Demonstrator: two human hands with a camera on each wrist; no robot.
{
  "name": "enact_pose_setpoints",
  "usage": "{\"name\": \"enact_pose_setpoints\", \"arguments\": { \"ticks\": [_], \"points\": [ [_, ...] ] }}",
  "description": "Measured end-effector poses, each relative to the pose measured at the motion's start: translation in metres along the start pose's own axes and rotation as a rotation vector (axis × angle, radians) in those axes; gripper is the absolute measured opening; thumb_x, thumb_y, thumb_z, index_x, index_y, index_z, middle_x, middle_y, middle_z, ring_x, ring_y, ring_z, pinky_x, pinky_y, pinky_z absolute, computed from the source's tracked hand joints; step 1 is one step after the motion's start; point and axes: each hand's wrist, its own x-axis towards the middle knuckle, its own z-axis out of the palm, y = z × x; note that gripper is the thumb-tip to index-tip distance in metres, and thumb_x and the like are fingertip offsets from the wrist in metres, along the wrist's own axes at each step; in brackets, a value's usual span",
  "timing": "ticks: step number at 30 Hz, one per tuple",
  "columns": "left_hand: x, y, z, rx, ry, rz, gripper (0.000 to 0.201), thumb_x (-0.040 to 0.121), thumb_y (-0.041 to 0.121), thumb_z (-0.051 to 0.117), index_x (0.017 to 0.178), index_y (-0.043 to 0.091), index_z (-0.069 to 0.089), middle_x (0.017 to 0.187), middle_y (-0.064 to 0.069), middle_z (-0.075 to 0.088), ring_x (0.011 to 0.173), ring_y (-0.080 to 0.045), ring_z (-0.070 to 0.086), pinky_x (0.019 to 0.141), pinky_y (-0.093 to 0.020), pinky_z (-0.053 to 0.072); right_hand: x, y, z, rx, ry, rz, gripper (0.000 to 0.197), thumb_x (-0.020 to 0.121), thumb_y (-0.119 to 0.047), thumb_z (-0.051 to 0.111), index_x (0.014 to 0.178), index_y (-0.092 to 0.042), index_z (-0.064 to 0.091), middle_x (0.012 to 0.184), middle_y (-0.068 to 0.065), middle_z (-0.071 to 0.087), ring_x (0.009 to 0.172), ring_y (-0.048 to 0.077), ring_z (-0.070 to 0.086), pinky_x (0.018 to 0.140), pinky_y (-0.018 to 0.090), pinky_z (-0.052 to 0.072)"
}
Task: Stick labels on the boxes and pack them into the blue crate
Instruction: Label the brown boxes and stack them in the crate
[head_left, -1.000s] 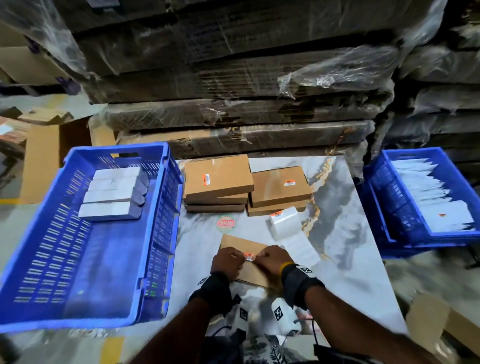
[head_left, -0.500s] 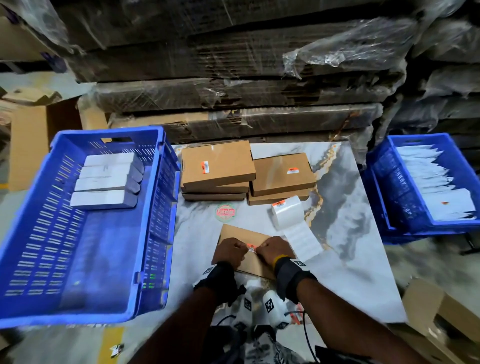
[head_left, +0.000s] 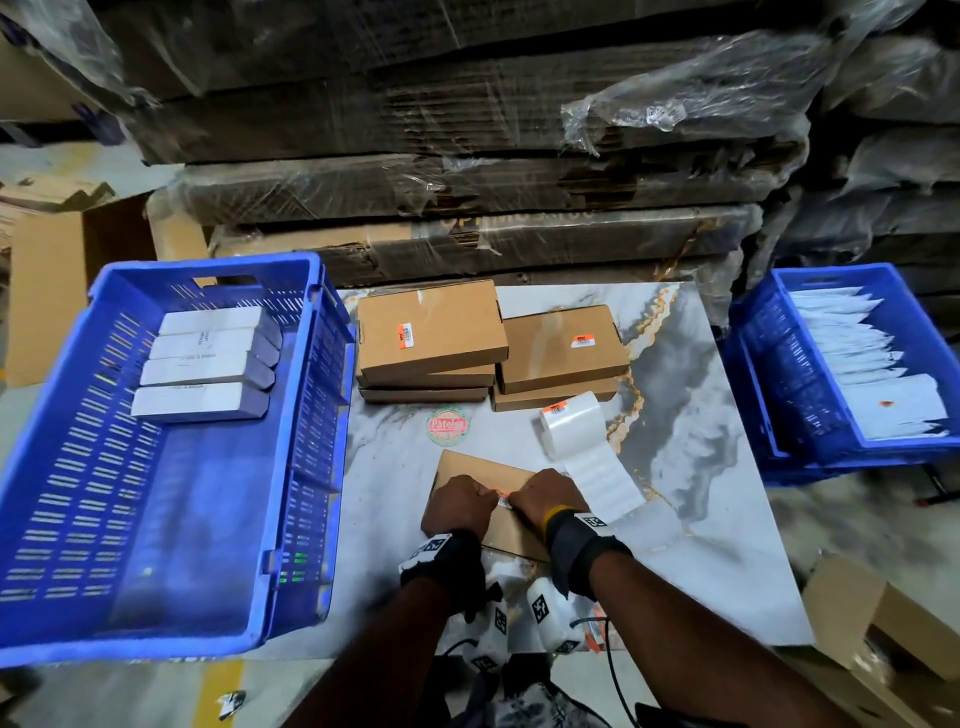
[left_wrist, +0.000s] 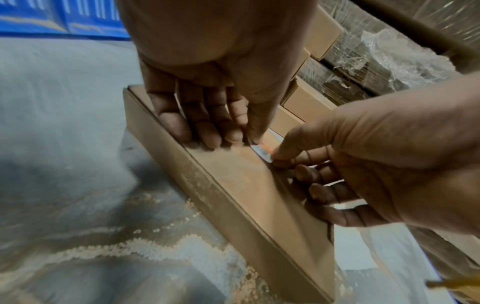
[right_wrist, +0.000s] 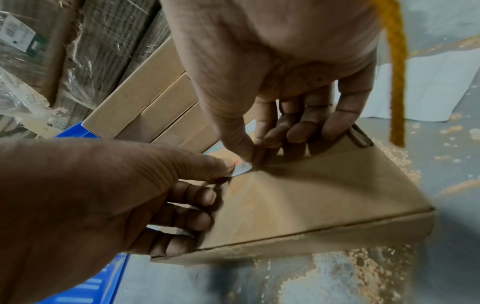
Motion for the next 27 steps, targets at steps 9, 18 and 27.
{"name": "enact_pose_setpoints", "arguments": {
  "ticks": [9,18,27],
  "points": [
    [0.005,-0.002,0.008,0.044,0.057,-0.037,0.032,0.082,0.053,0.063,0.094,0.023,0.066,0.107,0.003,0.07,0.105,-0.022,0.063,0.086,-0.029,0.05,0.006,0.0,0.001,-0.074,0.048,0.032,0.059,0.072,-0.056,0.069,0.116,-0.016,0.065,0.121,0.009,0.065,0.109,0.031,0.062,0.091,0.038,0.052],
    [0.017,-0.007,0.007,0.017,-0.024,-0.052,0.04,0.072,0.063,0.064,0.079,0.023,0.066,0.083,0.003,0.072,0.089,-0.021,0.067,0.074,-0.028,0.051,0.007,-0.002,-0.004,-0.139,0.044,0.031,0.053,0.071,-0.05,0.073,0.112,-0.018,0.064,0.118,0.007,0.066,0.106,0.028,0.064,0.086,0.034,0.054],
    [0.007,-0.011,0.004,-0.232,0.004,-0.004,0.024,0.085,0.033,0.069,0.08,0.02,0.049,0.053,-0.001,0.067,0.052,-0.018,0.066,0.065,-0.037,0.059,0.011,0.002,-0.005,-0.188,0.027,-0.008,0.046,0.076,-0.043,0.074,0.11,-0.012,0.066,0.114,0.008,0.068,0.103,0.026,0.065,0.08,0.03,0.053]
  ]
}}
